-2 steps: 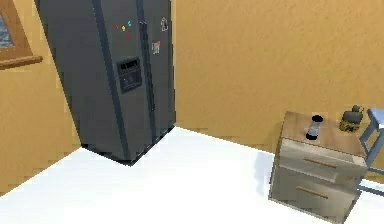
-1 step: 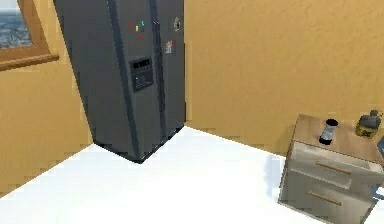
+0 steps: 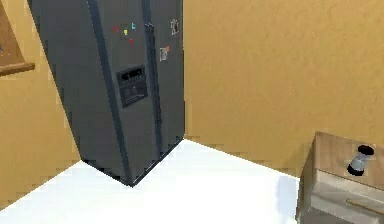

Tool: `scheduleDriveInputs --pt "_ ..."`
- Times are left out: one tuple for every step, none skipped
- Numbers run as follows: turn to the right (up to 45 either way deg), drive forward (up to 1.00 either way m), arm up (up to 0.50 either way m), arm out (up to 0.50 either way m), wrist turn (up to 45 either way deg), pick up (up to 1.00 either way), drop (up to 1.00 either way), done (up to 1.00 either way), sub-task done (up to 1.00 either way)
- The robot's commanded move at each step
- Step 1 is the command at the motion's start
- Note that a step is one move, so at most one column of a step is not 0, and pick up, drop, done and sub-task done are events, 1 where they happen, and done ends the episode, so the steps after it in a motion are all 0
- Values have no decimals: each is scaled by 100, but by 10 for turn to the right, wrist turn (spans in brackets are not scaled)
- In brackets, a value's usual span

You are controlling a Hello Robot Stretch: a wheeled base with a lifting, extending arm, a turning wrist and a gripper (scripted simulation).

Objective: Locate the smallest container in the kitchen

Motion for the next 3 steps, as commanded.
scheduleDriveInputs --pt "-450 0 0 0 0 0 0 0 0" --pt "-120 0 0 0 0 0 0 0 0" --pt "0 90 0 0 0 0 0 0 0"
